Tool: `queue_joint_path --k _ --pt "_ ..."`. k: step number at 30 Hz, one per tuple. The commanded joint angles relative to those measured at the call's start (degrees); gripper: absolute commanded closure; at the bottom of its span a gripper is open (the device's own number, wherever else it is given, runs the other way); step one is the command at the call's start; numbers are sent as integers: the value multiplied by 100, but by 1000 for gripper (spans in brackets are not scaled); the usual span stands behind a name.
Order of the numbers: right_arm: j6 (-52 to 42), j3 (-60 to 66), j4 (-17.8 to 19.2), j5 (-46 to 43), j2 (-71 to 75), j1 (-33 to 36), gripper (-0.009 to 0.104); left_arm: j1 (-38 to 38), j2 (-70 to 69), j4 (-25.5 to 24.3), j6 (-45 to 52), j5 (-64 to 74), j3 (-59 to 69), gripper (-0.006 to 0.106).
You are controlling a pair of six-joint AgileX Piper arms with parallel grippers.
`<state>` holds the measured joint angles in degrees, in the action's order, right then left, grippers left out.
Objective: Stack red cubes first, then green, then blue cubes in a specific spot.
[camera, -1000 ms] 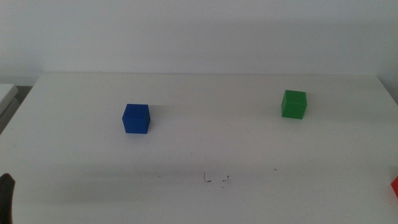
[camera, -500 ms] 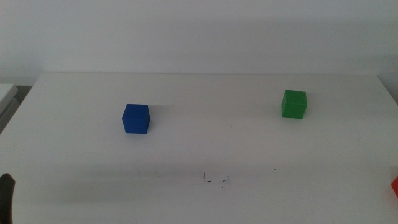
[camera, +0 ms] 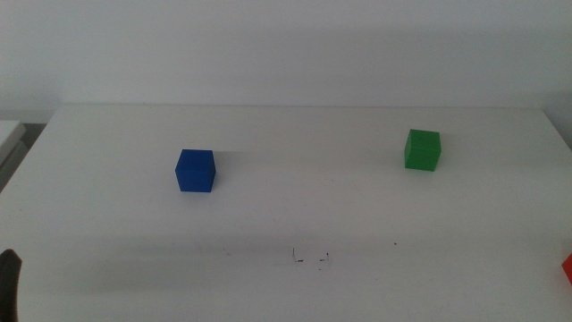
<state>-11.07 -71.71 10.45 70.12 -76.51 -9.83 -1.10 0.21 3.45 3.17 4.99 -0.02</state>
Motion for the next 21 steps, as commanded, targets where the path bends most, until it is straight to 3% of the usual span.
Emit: queue_joint_path --k 1,5,10,21 --pt "-205 -53 -163 -15 -175 -57 2 1 -21 0 -1 -48 2 7" --pt "-289 -53 -360 -15 -351 -57 2 1 -21 0 -1 -59 2 7" --pt "-223 -53 -27 -15 -322 -57 2 1 -21 0 -1 -59 2 7" --pt "29 -53 -75 -15 -264 -57 2 1 -21 0 -1 -47 2 7"
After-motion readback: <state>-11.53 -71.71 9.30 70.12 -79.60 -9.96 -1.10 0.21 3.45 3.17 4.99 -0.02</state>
